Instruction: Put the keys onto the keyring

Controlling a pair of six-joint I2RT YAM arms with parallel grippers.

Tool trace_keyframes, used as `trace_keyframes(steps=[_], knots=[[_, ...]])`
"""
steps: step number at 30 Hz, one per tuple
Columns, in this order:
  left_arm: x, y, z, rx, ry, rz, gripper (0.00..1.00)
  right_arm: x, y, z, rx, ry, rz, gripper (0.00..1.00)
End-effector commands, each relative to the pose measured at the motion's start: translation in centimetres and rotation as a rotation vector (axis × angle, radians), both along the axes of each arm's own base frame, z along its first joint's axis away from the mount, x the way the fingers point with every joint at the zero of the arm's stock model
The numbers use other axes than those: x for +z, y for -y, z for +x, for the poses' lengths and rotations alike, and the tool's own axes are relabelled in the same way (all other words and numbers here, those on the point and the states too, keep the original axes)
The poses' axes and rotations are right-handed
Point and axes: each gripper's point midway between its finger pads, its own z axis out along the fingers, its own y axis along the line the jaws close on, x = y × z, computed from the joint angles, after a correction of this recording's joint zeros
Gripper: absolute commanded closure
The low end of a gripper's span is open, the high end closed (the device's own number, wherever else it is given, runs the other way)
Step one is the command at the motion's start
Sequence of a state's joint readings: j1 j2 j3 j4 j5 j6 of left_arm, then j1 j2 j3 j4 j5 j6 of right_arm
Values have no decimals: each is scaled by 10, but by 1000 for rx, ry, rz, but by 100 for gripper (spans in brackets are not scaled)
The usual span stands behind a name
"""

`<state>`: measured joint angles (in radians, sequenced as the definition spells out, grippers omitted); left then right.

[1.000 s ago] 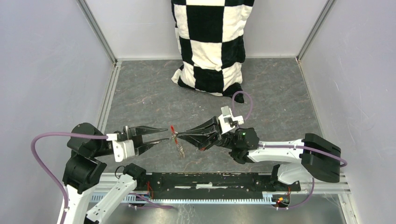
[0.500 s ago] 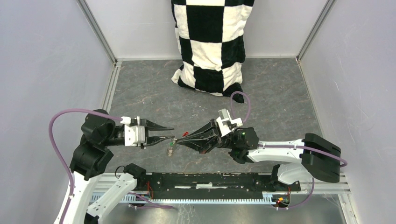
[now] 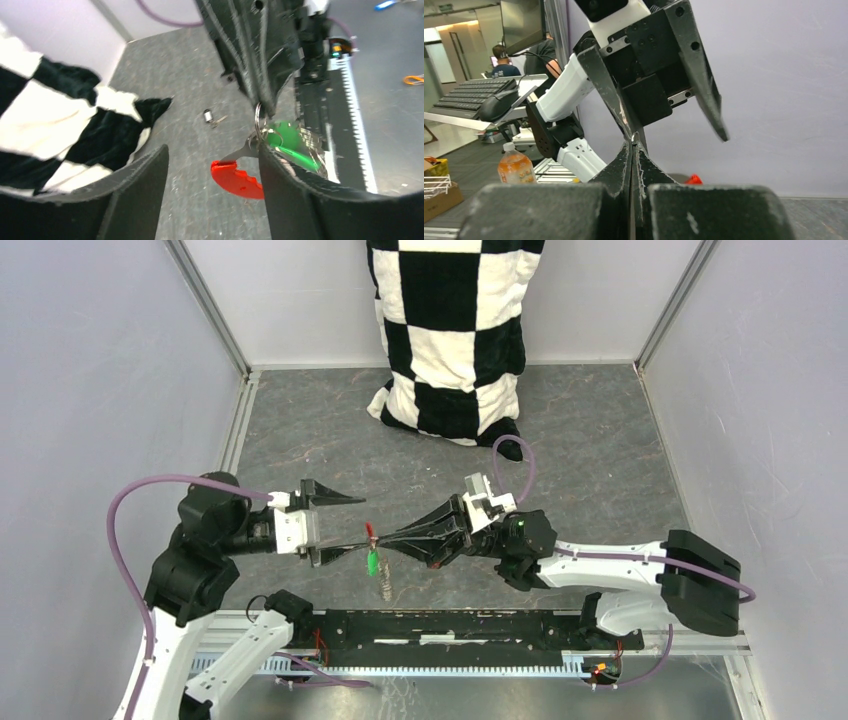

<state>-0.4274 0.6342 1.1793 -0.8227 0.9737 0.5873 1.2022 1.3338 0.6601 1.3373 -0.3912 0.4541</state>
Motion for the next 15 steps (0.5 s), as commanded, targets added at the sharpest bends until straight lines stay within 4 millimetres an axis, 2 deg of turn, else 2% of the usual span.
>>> trace_keyframes(steps=[1, 4, 8, 12, 15], knots=[[13, -16, 39, 272, 83, -82, 24, 39, 12, 10, -102, 67, 61, 100], [18, -35, 61, 470, 69, -167, 13, 46, 13, 22, -187, 85, 43, 100], [6, -44, 65, 541, 21, -153, 3, 56, 14, 42, -304, 86, 3, 100], [-45, -36, 49, 415, -11, 2, 0, 70, 14, 55, -364, 86, -5, 100], [-83, -24, 22, 212, 25, 89, 1, 81, 13, 64, -407, 70, 0, 100]])
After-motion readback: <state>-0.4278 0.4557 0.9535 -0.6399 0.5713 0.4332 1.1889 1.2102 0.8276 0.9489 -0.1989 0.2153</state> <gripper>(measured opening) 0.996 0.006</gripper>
